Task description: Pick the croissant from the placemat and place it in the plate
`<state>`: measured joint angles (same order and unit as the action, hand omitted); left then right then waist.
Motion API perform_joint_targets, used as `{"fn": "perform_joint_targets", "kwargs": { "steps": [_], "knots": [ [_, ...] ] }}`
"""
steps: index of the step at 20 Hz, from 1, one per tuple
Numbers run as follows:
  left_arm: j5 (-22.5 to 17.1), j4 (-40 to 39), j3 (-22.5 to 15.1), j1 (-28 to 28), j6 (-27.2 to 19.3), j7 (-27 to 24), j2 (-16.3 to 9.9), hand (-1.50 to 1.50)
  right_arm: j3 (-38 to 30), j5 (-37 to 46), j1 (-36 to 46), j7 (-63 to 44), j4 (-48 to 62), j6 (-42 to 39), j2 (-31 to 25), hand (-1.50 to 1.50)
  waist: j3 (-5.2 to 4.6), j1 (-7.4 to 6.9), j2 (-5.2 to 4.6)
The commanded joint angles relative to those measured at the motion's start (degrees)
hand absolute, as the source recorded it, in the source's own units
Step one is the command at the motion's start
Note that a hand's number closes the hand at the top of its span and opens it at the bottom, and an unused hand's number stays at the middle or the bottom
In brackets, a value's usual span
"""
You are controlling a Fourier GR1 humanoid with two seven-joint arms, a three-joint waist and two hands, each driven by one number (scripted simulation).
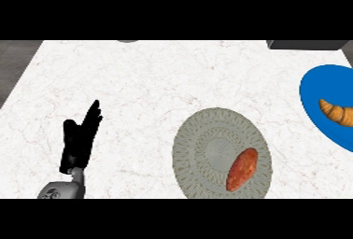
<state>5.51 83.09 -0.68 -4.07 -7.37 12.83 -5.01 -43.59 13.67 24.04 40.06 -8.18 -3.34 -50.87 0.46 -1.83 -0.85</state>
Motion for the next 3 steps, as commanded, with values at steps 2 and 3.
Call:
{"fn": "perform_joint_targets", "kwargs": {
  "steps": [2, 3],
  "knots": [
    [-1.3, 0.5, 1.5, -0.5, 1.6, 1.1, -1.7, 0.00, 0.3, 0.2, -2.4, 1.0, 0.1, 0.5, 0.1, -1.50, 0.05, -0.04, 0.01],
    [0.8, -1.1, 0.2, -1.5, -1.2, 0.3, 0.6, 0.00, 0.8, 0.7, -1.3, -0.3, -0.2, 1.7, -0.4, -1.50, 0.03, 0.02, -0.07]
  ]
}}
